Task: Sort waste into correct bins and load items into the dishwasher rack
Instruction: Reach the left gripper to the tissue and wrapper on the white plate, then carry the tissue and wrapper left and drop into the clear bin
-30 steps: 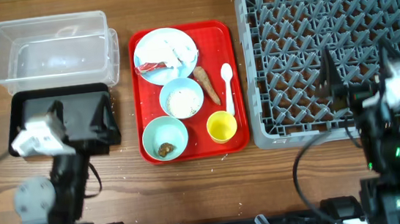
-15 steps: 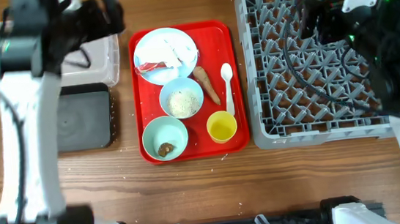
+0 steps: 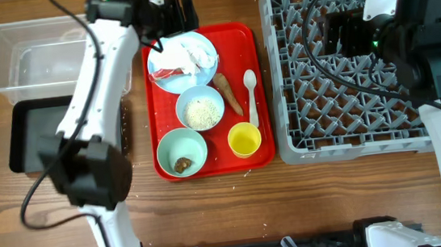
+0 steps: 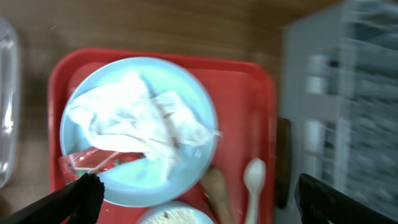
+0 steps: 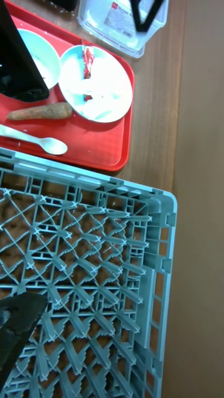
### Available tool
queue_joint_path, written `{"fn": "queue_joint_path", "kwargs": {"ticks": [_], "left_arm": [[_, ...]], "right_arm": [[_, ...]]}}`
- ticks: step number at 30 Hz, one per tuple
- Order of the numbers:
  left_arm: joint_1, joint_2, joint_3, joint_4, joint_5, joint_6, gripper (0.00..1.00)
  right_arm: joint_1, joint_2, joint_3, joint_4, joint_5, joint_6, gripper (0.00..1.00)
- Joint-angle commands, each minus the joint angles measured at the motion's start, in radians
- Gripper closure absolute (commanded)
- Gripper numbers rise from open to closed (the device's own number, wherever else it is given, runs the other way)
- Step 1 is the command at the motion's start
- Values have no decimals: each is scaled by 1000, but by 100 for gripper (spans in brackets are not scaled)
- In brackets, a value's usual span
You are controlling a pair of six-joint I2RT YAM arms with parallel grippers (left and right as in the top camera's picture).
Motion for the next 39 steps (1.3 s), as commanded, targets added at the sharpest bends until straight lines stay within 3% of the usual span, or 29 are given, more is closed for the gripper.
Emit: {"fn": "queue_joint_path", "kwargs": {"ticks": [1, 6, 18, 20, 23, 24, 26, 32, 39], "left_arm": [[-47, 121, 16, 0, -220, -226, 0], [-97, 220, 16, 8, -399, -367, 0], [-104, 387, 13, 103, -410, -367, 2], [-103, 406, 13, 103, -410, -367, 14], [-104, 435, 13, 93, -409, -367, 52], [-105, 438, 13, 81, -409, -367, 75], [-105, 437, 13, 74, -409, -366, 96], [-100, 356, 56, 4, -390, -346, 96], [-87, 81, 132, -81, -392, -332, 96]], "right_arm": [[5, 4, 24, -2, 5, -7, 0], [5, 10, 23, -20, 5, 23, 0], [5, 48, 23, -39, 5, 24, 0], [5, 48, 23, -40, 5, 24, 0], [5, 48, 23, -46, 5, 24, 0], [5, 48, 23, -46, 5, 24, 1], [5, 48, 23, -46, 5, 24, 0], [5, 48, 23, -44, 5, 24, 0], [5, 48, 23, -44, 5, 22, 0]]}}
